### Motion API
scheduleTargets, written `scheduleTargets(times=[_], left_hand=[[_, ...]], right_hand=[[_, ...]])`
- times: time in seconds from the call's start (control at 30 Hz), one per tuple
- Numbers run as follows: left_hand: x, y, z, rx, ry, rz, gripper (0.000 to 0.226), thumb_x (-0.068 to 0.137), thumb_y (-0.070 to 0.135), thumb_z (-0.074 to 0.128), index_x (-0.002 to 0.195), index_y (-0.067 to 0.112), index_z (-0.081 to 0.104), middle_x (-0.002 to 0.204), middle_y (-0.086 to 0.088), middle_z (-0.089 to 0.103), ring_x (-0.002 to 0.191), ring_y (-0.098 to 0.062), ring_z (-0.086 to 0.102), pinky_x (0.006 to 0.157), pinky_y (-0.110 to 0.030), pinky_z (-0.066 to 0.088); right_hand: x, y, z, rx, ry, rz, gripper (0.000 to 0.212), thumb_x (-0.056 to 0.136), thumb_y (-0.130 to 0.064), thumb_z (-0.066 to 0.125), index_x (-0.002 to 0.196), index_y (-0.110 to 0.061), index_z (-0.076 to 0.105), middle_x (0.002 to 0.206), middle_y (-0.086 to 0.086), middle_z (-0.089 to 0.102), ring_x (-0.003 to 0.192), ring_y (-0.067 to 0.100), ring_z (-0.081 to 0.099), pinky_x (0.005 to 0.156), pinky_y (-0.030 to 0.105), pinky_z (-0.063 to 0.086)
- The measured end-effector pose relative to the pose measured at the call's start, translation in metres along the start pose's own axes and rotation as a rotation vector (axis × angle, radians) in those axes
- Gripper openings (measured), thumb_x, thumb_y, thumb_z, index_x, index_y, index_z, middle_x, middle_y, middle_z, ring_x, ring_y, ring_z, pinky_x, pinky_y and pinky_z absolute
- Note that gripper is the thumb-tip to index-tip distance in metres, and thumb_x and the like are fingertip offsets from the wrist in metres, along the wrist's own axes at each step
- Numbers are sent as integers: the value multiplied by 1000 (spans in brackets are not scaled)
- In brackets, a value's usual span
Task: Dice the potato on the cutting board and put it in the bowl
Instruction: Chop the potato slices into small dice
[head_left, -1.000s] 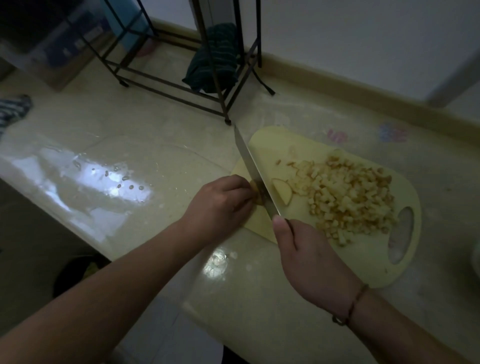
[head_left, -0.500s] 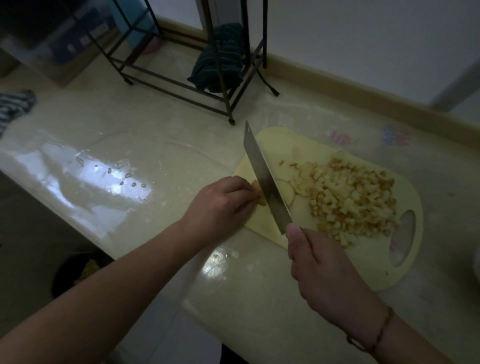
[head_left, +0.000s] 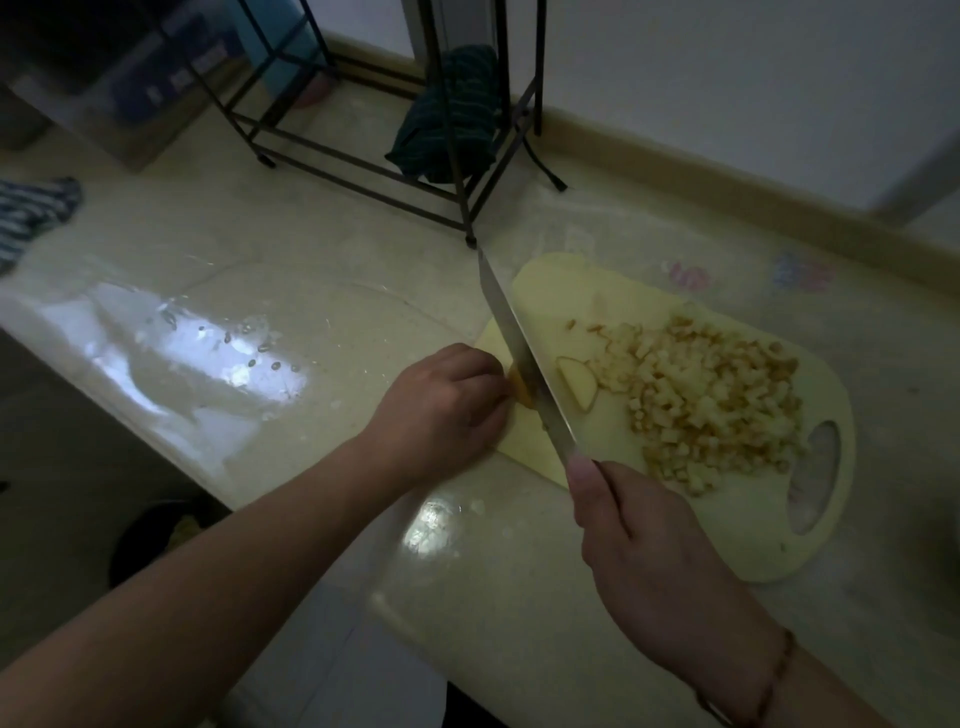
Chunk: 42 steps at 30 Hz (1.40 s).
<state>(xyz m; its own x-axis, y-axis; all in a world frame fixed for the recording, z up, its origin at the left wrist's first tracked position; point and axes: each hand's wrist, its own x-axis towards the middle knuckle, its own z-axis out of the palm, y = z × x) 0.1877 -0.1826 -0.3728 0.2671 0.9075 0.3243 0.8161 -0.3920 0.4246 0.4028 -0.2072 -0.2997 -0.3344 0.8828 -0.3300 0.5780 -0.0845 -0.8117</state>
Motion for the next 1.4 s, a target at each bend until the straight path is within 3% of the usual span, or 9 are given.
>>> scheduleTargets(times=[0.23,0.4,0.53,0.73,0.93,1.13,1.27,1.4], left_hand=[[1,-1,0,-2,-15,15,18,87,16,64,91,5,78,92,-9,71,81,-29,67,66,-37,56],[2,0,2,2,-17,36,17,87,15,65,92,6,79,93,-8,72,81,-27,67,67,-34,55],[0,-1,4,-3,-29,53,17,89,14,65,93,5,79,94,-9,73,83,-28,68,68,-36,56],[1,-1,4,-25,-40,72,17,91,11,65,96,4,78,99,-10,74,89,-27,69,75,-36,56],[1,-3,4,-45,-36,82,22,93,13,59,96,2,78,99,-10,74,92,-26,69,81,-34,54],[5,0,6,-49,-15,20,25,92,22,61,92,4,78,94,-10,72,85,-24,69,75,-33,55],[8,0,13,1,-21,7,23,92,23,63,93,5,77,94,-10,71,85,-24,67,72,-34,56],[23,4,23,-1,9,-6,20,91,22,68,91,4,77,93,-9,70,84,-25,66,70,-36,55]], right_hand=[[1,4,3,-55,15,-37,52,82,-64,24,62,-20,44,51,-3,48,59,7,52,54,18,37],[-1,6,10,-86,28,-77,48,82,-63,21,64,-24,42,53,-5,48,57,8,49,57,24,34],[-1,6,12,-95,29,-76,45,84,-60,22,65,-24,41,54,-7,47,58,2,50,56,12,37],[3,6,13,-87,21,-62,46,85,-59,22,64,-23,41,54,-6,46,58,3,48,55,14,36],[20,12,19,-73,4,-49,47,97,-47,31,61,-20,40,53,-5,44,52,5,46,51,17,31],[33,12,17,-46,-2,-64,47,97,-48,31,60,-21,41,52,-5,44,49,5,44,48,17,30],[35,24,-3,93,-37,58,55,88,-63,28,60,-18,41,48,-4,41,40,5,36,46,24,29],[44,30,-17,383,-144,257,48,97,-57,33,70,-18,42,52,4,33,39,14,27,42,22,24]])
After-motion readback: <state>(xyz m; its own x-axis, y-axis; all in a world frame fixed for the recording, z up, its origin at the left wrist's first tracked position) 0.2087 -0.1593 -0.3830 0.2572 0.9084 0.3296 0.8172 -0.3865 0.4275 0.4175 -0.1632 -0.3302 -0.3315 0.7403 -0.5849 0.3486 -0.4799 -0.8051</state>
